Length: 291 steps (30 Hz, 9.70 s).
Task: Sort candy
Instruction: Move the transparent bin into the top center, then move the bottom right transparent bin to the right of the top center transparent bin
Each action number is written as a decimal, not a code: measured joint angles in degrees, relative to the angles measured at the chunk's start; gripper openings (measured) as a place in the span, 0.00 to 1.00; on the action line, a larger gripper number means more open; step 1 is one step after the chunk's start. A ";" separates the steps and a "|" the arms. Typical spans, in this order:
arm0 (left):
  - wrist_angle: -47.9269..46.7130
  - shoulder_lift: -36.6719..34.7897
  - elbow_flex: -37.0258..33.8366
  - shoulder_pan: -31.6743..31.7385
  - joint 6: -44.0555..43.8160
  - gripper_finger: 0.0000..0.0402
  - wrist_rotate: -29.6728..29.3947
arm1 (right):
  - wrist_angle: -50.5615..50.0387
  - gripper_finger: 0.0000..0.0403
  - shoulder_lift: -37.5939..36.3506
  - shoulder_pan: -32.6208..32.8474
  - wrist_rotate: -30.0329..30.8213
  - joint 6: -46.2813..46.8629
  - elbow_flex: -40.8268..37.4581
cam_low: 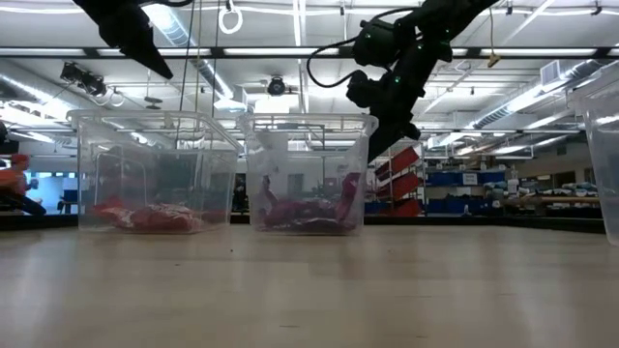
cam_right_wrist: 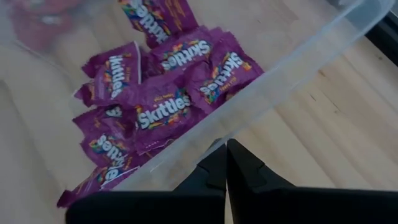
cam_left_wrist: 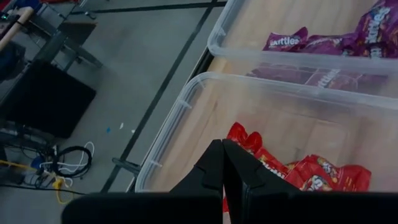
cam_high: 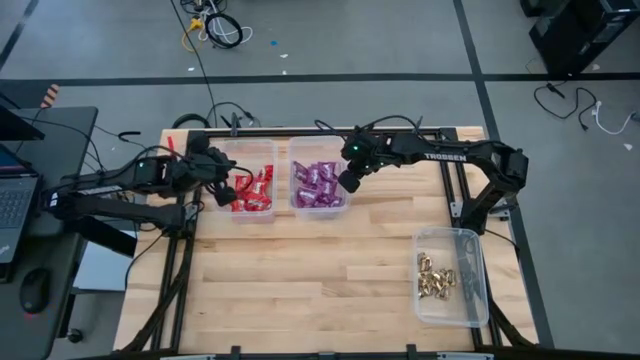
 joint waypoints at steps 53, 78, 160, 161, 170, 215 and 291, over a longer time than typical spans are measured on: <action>4.09 -0.79 -2.89 0.00 0.16 0.00 0.19 | 1.72 0.00 -1.56 -0.42 1.14 -3.13 0.11; 16.40 -0.77 -6.69 -7.30 0.42 0.00 4.97 | -51.57 0.00 -29.77 23.45 -6.30 26.87 1.76; 16.55 -0.79 -7.21 -7.48 10.72 0.00 1.52 | -28.75 0.00 -18.78 7.85 15.51 4.22 -7.87; 16.56 -0.79 -7.21 -7.48 10.72 0.00 1.52 | -27.64 0.00 -18.78 6.51 15.94 3.38 -7.87; 16.68 -0.79 -7.21 -7.47 10.59 0.00 -0.03 | -16.38 0.00 -18.78 -4.48 16.35 -5.11 -7.87; 16.98 -0.77 -7.21 -7.45 6.09 0.00 -2.01 | -34.27 0.00 -25.38 -2.96 5.58 16.65 -15.15; 16.68 -0.75 -7.21 -7.48 6.15 0.00 -2.00 | -14.81 0.00 -22.39 29.42 11.60 19.00 -12.81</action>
